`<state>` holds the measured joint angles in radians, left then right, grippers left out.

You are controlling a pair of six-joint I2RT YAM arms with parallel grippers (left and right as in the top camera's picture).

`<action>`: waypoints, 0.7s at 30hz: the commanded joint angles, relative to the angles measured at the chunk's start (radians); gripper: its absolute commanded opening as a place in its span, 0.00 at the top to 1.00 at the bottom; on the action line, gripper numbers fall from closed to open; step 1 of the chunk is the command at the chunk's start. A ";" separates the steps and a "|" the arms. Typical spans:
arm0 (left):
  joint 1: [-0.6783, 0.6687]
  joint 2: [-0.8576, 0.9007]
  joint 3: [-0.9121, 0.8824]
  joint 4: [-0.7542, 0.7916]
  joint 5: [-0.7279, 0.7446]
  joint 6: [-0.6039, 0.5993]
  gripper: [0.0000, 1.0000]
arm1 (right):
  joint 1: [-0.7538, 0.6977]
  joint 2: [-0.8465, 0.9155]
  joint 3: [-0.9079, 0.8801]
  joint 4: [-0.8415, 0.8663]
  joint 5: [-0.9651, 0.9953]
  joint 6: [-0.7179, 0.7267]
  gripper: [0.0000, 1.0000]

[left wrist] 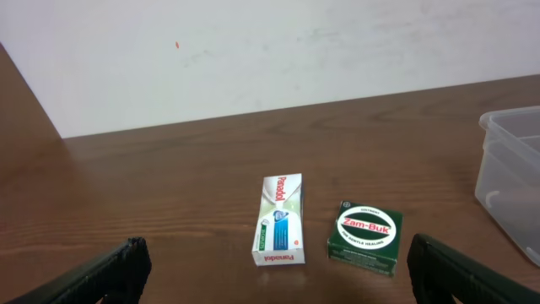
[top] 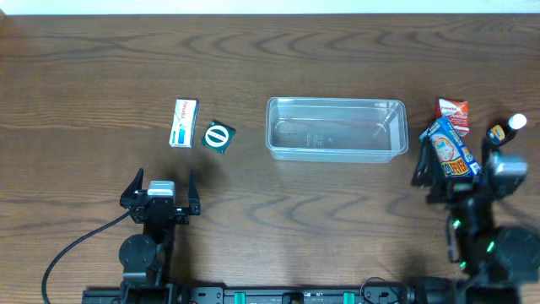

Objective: Pack container
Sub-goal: 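Reach right gripper to the blue Kool Fever box and grasp it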

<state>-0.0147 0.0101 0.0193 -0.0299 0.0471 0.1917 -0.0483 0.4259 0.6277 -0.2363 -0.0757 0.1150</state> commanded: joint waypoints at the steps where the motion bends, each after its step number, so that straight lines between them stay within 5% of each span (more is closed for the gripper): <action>1: 0.005 -0.006 -0.015 -0.040 -0.026 0.014 0.02 | -0.051 0.190 0.201 -0.154 -0.058 -0.154 0.01; 10: 0.005 -0.006 -0.015 -0.040 -0.026 0.014 0.02 | -0.190 0.715 0.713 -0.783 -0.114 -0.517 0.01; 21: 0.005 -0.006 -0.015 -0.040 -0.026 0.014 0.02 | -0.269 1.064 0.760 -0.808 -0.071 -0.516 0.01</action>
<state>-0.0147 0.0101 0.0212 -0.0330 0.0448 0.1917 -0.3058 1.4593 1.3720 -1.0492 -0.1604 -0.3744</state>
